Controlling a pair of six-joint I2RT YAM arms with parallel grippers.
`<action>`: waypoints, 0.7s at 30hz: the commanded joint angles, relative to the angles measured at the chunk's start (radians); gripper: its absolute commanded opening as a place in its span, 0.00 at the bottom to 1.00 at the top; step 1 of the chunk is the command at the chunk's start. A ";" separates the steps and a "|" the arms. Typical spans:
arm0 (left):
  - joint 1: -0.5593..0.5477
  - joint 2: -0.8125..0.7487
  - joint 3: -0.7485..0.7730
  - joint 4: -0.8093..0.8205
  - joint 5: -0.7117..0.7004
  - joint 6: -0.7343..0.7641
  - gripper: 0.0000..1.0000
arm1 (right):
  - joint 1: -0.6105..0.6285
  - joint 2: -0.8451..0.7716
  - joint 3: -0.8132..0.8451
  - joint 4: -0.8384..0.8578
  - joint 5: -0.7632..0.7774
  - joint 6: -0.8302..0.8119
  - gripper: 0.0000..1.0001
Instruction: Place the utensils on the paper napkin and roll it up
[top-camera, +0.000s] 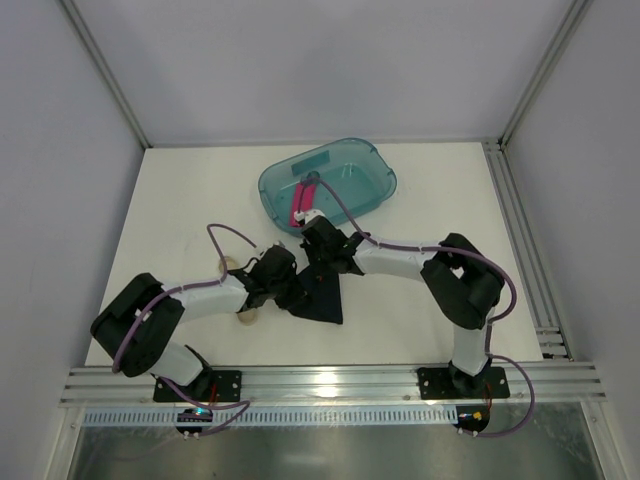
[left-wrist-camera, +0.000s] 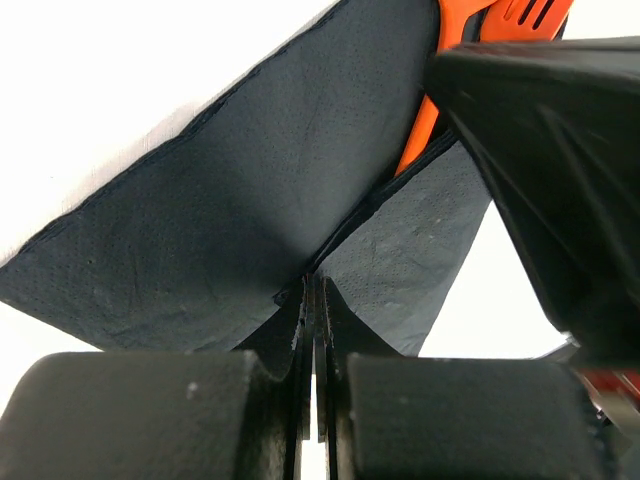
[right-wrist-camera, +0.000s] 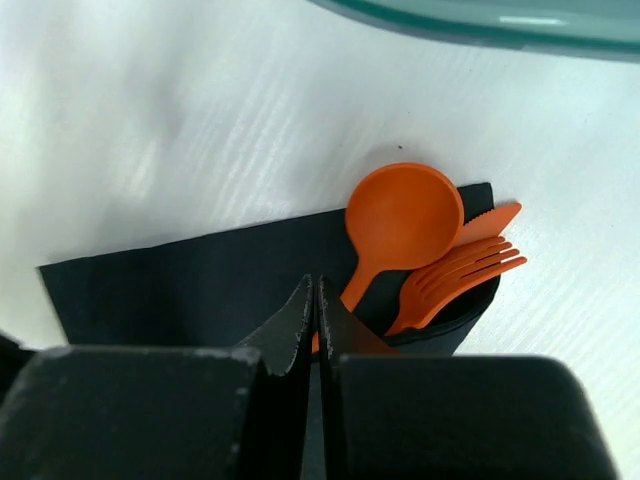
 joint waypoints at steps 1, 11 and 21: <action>-0.005 -0.005 -0.026 -0.088 -0.049 0.008 0.00 | -0.011 0.024 0.031 0.034 0.002 -0.053 0.04; -0.005 0.015 -0.028 -0.099 -0.049 -0.004 0.00 | -0.024 0.024 -0.001 0.022 0.043 -0.068 0.04; -0.006 0.012 -0.038 -0.100 -0.084 -0.014 0.00 | -0.024 0.000 -0.013 0.026 0.060 -0.081 0.04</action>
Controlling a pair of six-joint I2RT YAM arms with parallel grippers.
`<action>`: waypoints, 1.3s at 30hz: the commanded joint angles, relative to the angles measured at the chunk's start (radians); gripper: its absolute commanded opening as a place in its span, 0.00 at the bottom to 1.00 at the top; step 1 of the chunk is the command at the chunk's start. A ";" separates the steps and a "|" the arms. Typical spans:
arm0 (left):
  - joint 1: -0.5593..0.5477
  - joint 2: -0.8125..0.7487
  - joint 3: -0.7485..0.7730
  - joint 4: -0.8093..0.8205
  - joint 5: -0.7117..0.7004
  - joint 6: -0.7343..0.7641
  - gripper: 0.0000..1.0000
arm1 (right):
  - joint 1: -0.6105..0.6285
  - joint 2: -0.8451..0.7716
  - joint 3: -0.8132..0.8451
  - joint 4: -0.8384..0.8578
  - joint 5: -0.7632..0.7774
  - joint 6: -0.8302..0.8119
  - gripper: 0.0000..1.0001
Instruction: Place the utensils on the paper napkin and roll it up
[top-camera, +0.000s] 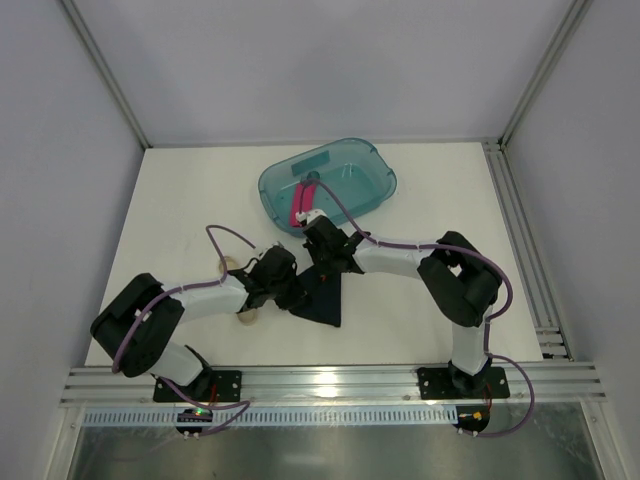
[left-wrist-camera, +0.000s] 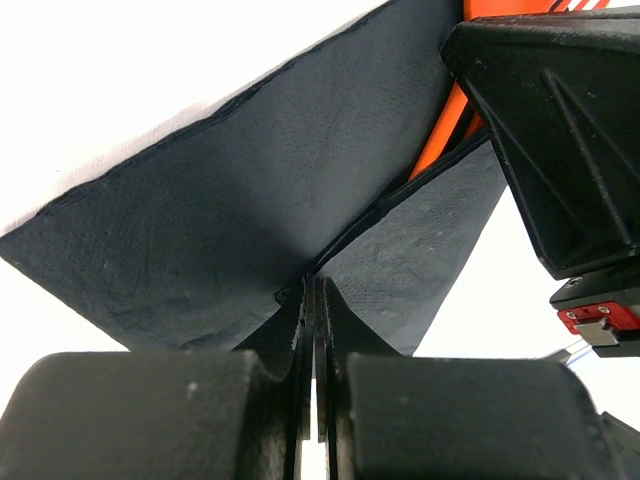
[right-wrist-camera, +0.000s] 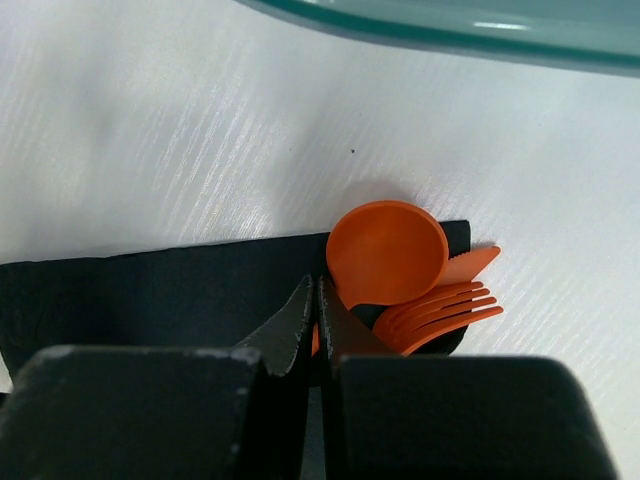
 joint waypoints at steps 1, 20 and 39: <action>-0.006 0.010 -0.036 -0.098 -0.075 0.008 0.00 | -0.002 -0.051 -0.011 0.021 0.015 -0.018 0.04; -0.035 0.026 -0.030 -0.075 -0.082 -0.026 0.00 | 0.044 -0.188 -0.181 -0.004 -0.230 0.175 0.04; -0.049 0.009 -0.007 -0.126 -0.113 -0.033 0.00 | 0.096 -0.137 -0.184 -0.113 -0.064 0.166 0.04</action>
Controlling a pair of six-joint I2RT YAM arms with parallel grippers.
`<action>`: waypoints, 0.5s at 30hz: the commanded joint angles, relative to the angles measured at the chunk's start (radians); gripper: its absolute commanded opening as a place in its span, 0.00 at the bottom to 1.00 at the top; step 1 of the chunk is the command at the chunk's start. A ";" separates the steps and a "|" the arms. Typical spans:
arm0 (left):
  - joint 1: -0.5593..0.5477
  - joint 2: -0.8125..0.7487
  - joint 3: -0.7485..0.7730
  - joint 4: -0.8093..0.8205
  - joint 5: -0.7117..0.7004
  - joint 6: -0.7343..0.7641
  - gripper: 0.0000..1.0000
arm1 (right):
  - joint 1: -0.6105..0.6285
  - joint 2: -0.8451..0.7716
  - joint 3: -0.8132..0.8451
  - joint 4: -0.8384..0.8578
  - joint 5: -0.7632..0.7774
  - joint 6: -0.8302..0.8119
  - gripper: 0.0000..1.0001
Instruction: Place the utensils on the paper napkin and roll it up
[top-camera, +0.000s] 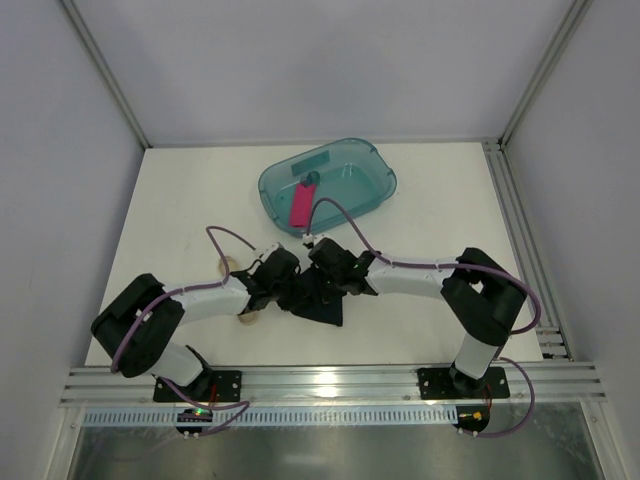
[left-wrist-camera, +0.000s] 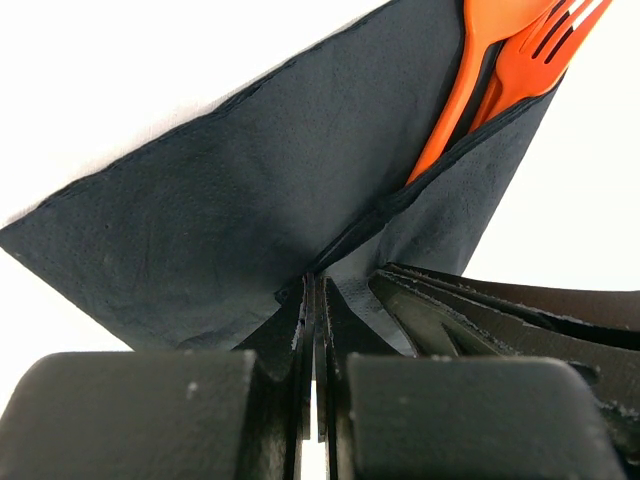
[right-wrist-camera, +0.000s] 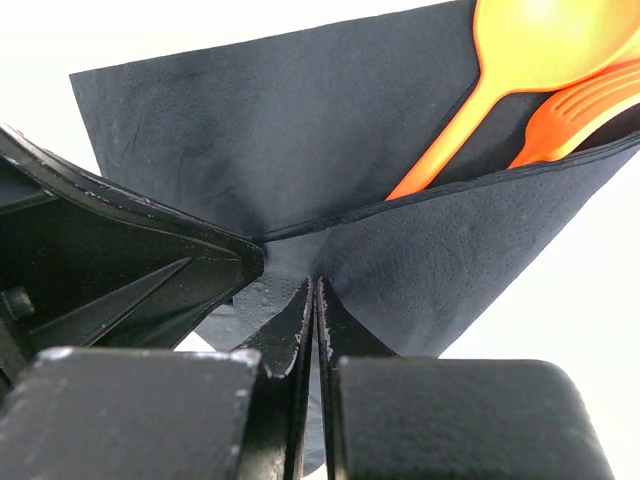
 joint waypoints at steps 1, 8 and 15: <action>-0.010 0.006 -0.010 -0.114 -0.059 0.017 0.00 | 0.020 0.032 0.007 -0.068 0.058 -0.014 0.04; -0.015 -0.028 0.045 -0.192 -0.086 0.039 0.11 | 0.037 0.059 0.025 -0.082 0.050 -0.002 0.04; -0.014 -0.198 0.156 -0.364 -0.206 0.134 0.49 | 0.037 0.047 -0.003 -0.061 0.027 0.000 0.04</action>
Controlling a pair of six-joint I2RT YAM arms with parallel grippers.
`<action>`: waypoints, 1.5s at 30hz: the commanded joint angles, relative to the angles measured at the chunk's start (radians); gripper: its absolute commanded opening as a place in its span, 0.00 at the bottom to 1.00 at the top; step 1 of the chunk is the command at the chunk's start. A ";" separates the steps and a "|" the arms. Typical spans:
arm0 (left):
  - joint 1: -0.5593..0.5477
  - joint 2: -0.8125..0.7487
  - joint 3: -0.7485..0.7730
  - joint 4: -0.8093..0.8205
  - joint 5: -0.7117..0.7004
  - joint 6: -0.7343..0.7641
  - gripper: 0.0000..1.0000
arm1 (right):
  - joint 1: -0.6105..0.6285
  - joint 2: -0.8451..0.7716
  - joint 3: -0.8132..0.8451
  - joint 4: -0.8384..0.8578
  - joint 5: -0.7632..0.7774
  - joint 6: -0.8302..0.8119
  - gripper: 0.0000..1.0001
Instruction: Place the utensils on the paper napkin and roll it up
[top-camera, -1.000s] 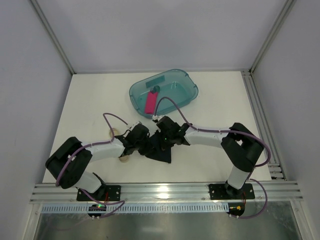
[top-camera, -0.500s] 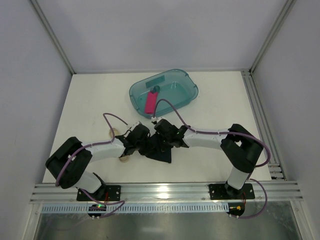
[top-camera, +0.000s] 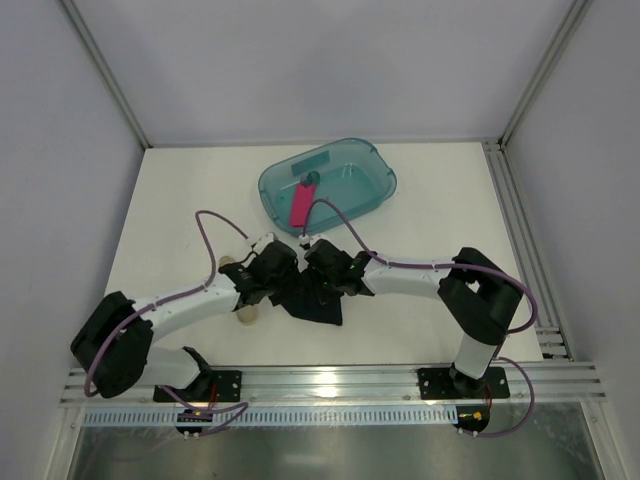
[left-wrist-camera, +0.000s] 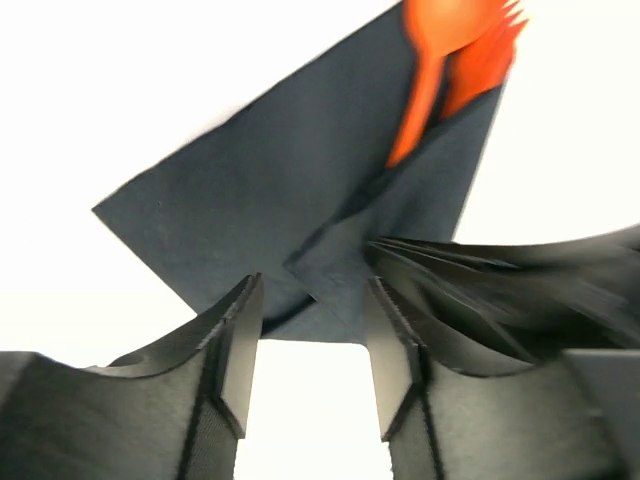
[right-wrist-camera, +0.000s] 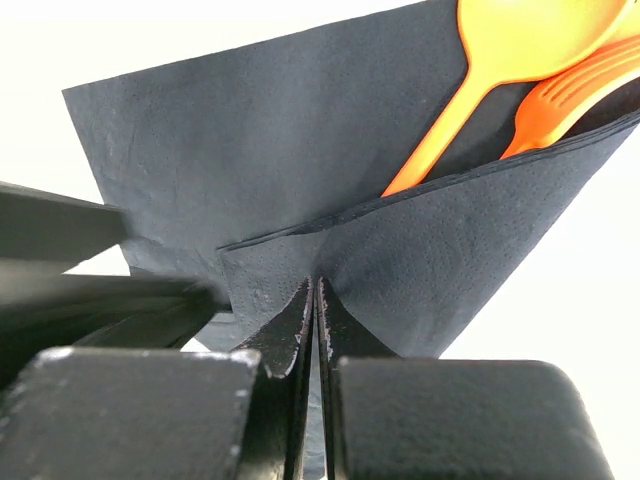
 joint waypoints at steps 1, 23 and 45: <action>-0.002 -0.090 0.072 -0.138 -0.108 0.072 0.50 | 0.006 0.029 -0.030 -0.045 -0.003 0.004 0.04; -0.005 -0.070 -0.189 0.088 -0.045 0.017 0.66 | 0.006 -0.022 -0.110 0.026 -0.035 0.068 0.04; -0.049 -0.202 -0.365 0.522 0.099 0.026 0.59 | -0.012 -0.015 -0.128 0.067 -0.135 0.103 0.04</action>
